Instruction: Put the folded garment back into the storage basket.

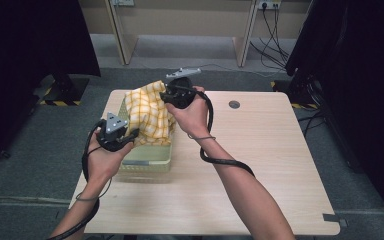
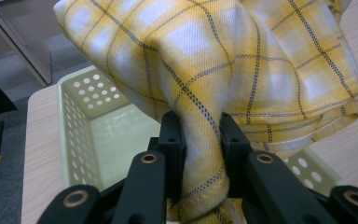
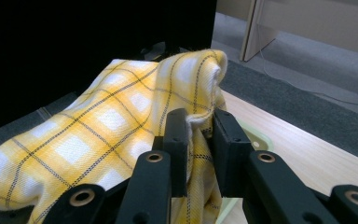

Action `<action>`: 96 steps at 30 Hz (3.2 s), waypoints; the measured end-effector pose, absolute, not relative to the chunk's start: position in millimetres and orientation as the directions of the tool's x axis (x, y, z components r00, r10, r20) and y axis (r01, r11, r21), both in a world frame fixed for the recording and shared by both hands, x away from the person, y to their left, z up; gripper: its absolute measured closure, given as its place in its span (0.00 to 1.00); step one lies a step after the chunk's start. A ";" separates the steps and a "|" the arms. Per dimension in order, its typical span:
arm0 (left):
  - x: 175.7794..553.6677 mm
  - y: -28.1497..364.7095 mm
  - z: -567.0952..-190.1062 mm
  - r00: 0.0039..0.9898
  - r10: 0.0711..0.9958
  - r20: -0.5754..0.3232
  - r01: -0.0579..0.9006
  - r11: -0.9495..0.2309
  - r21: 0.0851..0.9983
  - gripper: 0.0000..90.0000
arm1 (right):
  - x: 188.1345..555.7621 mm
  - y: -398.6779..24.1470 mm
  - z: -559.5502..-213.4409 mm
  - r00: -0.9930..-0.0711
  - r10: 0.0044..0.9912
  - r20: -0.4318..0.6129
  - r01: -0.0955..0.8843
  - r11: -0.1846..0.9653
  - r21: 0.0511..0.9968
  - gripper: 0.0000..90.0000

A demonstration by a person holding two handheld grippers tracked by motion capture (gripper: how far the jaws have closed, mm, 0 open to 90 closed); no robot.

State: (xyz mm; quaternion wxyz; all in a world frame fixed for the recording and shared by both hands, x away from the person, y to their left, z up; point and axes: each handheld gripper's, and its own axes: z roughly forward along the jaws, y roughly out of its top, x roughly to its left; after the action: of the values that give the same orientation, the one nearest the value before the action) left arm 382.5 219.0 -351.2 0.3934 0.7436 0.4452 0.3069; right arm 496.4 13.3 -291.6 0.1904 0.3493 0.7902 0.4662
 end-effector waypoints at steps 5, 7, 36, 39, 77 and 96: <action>383.3 224.3 -354.1 0.407 0.908 0.104 0.432 -0.291 0.854 0.84 | 497.5 19.7 -294.7 -0.685 0.728 0.029 0.381 0.325 0.866 0.86; 383.6 226.5 -355.1 0.405 0.908 0.105 0.437 -0.293 0.851 0.84 | 497.9 22.6 -295.9 -0.687 0.726 0.030 0.384 0.327 0.863 0.86; 399.9 251.3 -377.6 0.386 0.919 0.084 0.540 -0.299 0.787 0.84 | 509.2 53.0 -325.5 -0.687 0.725 0.046 0.438 0.362 0.823 0.86; 401.4 253.1 -380.2 0.387 0.919 0.082 0.552 -0.302 0.777 0.84 | 510.7 55.6 -330.3 -0.685 0.727 0.051 0.446 0.364 0.818 0.86; 424.9 260.2 -403.7 0.416 0.908 0.054 0.678 -0.350 0.647 0.83 | 523.4 72.9 -371.7 -0.664 0.744 0.074 0.526 0.395 0.753 0.86; 432.2 261.1 -413.6 0.417 0.907 0.060 0.716 -0.369 0.593 0.82 | 526.0 80.2 -384.5 -0.659 0.748 0.079 0.548 0.405 0.732 0.86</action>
State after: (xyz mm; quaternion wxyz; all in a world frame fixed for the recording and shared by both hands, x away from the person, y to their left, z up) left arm 432.2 261.1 -413.6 0.2477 0.8045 0.5042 0.1926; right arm 526.0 80.2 -384.5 0.1318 0.3916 0.8276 0.3800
